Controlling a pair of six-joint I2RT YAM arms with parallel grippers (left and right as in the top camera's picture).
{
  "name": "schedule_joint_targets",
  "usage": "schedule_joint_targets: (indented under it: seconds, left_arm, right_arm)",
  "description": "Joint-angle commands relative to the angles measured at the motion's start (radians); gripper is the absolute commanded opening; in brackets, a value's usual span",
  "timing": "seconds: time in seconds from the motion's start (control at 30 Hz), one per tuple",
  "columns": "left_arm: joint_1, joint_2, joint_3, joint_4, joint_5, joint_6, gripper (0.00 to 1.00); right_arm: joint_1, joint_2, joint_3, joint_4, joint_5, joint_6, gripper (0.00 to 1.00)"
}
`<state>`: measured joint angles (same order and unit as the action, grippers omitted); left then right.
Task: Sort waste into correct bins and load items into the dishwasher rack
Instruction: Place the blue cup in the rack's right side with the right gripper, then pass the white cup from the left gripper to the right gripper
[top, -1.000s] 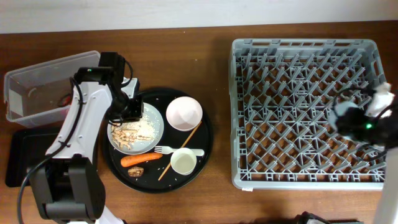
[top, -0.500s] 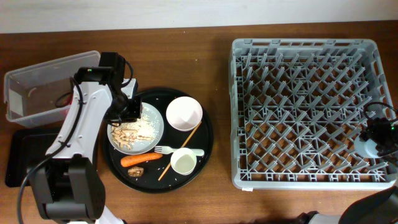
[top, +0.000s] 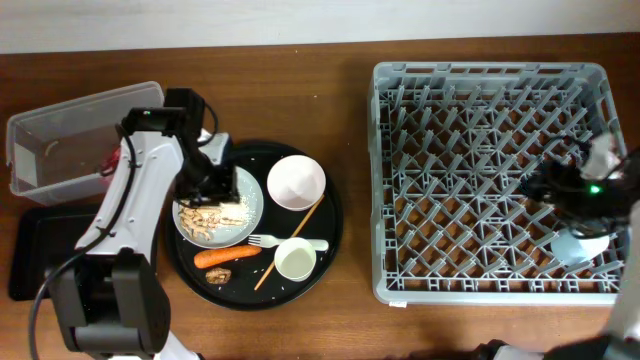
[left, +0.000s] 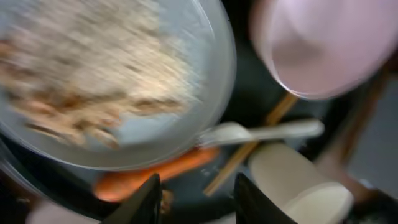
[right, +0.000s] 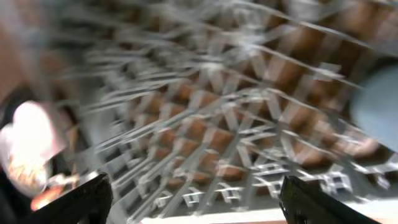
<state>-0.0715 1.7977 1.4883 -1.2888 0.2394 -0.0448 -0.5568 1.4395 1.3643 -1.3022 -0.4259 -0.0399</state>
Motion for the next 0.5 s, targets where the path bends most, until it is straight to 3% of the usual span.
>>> schedule_joint_targets:
  seconds: [0.0,0.2,0.33,0.47]
  left_arm:
    - [-0.094,-0.002,-0.027,-0.066,0.113,0.012,0.38]
    - [-0.261,-0.002,-0.115,-0.136,0.103,0.003,0.36]
    - [-0.280,-0.002,-0.210,-0.027,0.053,-0.022,0.36]
    - [-0.280,-0.002,-0.251,0.062,0.057,-0.022,0.12]
  right_arm:
    - [0.099,-0.064,0.009,-0.002,0.045,-0.035,0.92]
    - [0.118,-0.052,0.008,-0.003,0.087,-0.035,0.93]
    - [0.118,-0.052,0.008,-0.003,0.090,-0.034,0.94]
    - [0.118,-0.052,0.008,-0.003,0.090,-0.035,0.94]
